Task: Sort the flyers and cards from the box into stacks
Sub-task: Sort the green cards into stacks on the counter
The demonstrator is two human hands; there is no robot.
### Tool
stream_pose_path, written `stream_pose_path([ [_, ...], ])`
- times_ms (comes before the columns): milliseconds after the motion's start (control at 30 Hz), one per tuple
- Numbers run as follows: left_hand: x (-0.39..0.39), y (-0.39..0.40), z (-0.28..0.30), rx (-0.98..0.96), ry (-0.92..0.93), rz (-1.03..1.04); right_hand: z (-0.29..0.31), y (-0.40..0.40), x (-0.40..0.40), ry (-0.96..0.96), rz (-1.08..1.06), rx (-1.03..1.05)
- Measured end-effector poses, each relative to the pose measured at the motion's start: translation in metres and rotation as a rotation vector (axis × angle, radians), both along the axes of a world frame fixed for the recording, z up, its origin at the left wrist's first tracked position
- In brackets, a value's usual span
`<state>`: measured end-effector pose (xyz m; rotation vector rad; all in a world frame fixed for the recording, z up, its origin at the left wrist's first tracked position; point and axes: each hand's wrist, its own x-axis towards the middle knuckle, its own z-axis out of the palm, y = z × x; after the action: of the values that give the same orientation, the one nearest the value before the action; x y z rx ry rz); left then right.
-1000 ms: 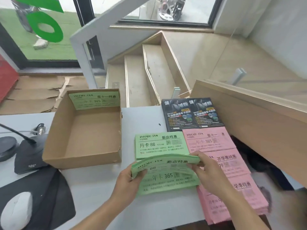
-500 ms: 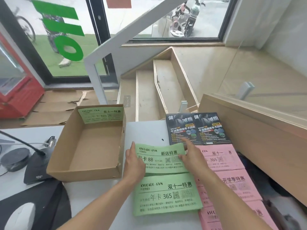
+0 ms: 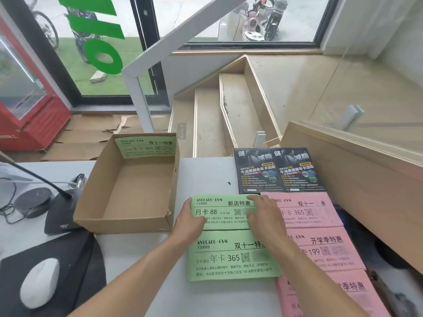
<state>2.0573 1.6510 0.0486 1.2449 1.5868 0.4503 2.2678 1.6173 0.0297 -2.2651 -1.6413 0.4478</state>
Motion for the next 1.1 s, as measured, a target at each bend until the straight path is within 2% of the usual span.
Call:
stream_pose_path([
  [133,0.0,-0.006,0.002,0.004,-0.045,-0.037,0.007,-0.008,-0.012,-0.078,-0.009,0.172],
  [333,-0.011,-0.013,-0.007,0.107,-0.001,-0.091,0.005,-0.012,-0.023,-0.119,0.02,-0.052],
  [400,-0.016,-0.018,-0.003,0.236,-0.022,-0.117,0.007,-0.011,-0.028,-0.144,-0.001,-0.016],
  [533,-0.034,-0.023,0.02,0.615,-0.172,-0.138,0.022,0.0,-0.045,-0.204,0.023,-0.132],
  [600,-0.053,-0.014,0.036,0.822,-0.179,-0.12,0.037,0.015,-0.066,-0.166,0.049,-0.017],
  [667,-0.08,0.004,0.044,0.966,-0.068,-0.096,0.055,0.037,-0.1,-0.068,0.132,0.118],
  [733,-0.116,0.028,0.041,0.954,0.155,-0.054,0.066,0.064,-0.141,0.024,0.248,0.184],
  [800,-0.157,0.053,0.033,0.835,0.446,-0.052,0.068,0.095,-0.179,0.067,0.343,0.17],
  [867,-0.191,0.074,0.026,0.711,0.657,-0.093,0.065,0.129,-0.209,0.052,0.395,0.114],
  [967,-0.221,0.097,0.021,0.606,0.781,-0.165,0.06,0.18,-0.24,-0.003,0.41,0.047],
  [1100,-0.229,0.119,0.013,0.549,0.711,-0.215,0.056,0.232,-0.26,-0.102,0.405,-0.033],
])
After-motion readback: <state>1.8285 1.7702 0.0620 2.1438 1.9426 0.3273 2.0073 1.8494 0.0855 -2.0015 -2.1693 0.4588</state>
